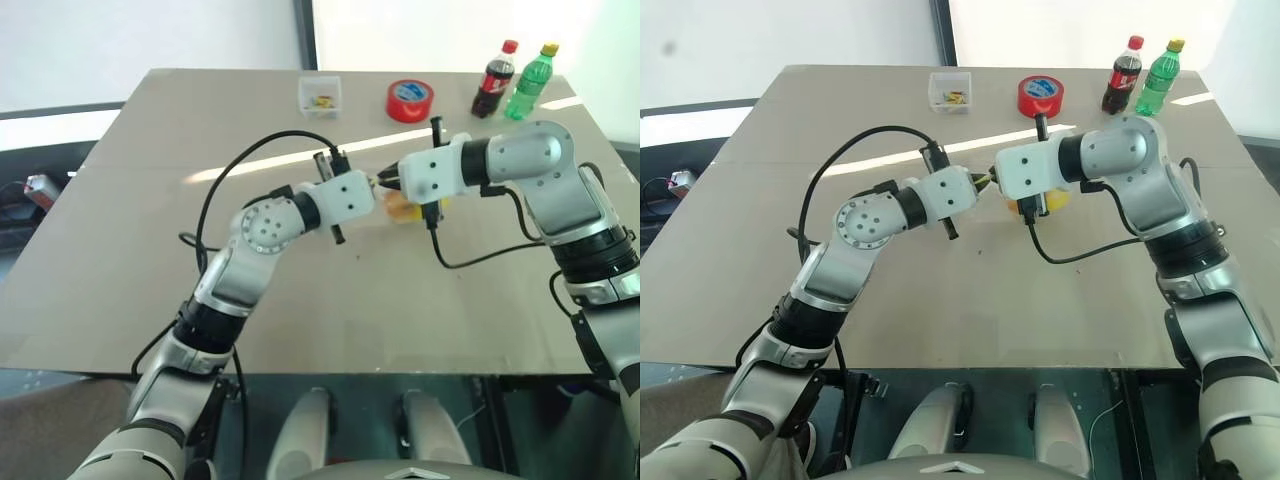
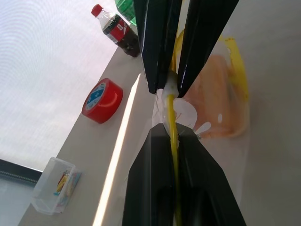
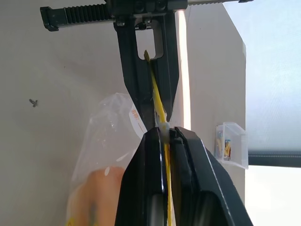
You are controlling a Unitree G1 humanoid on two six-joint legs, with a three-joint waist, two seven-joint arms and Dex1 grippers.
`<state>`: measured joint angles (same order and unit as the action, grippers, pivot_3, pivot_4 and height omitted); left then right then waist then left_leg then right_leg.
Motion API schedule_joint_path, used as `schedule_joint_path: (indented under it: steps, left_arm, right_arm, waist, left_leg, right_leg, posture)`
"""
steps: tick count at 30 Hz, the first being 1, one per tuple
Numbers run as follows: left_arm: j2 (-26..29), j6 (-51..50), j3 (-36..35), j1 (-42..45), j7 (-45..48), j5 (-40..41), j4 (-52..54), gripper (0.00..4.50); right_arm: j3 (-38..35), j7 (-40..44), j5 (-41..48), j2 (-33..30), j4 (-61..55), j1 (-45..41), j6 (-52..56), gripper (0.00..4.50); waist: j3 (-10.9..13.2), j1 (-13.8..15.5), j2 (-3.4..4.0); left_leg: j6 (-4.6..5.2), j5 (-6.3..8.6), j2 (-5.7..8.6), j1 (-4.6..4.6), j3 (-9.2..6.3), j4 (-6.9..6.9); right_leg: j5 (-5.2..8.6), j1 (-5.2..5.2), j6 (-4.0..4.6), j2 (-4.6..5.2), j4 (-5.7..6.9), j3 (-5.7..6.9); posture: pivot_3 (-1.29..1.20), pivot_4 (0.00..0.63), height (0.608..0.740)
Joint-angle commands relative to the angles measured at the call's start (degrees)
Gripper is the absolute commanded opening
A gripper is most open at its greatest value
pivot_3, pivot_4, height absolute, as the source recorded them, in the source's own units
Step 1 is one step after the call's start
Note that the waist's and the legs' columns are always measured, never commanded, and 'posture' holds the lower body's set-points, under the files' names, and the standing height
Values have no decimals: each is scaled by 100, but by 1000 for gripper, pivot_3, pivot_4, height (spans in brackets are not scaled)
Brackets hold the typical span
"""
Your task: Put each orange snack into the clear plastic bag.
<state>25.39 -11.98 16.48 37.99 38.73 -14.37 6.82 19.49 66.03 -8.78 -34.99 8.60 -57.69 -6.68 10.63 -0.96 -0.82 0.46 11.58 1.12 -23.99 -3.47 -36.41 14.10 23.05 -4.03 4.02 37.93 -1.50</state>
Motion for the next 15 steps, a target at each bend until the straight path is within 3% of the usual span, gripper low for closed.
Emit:
schedule_joint_path:
  steps: [1,15]
  left_arm:
    - [-9,108,-4,-13,-24,7,98,0]
    - [185,218,-130,-80,-46,-18,28,0]
  right_arm:
    - [-151,-15,5,-120,-188,-63,-49,221]
    - [-407,-265,-379,-1205,517,84,-204,221]
  waist:
    - [0,0,0]
    - [0,8,0]
  left_leg:
    - [0,0,0,0,0,0]
    - [0,0,0,0,2,0]
  right_leg:
    - [0,0,0,0,0,0]
    - [0,0,0,1,-1,0]
  posture:
    - [0,150,740]
    - [0,150,740]
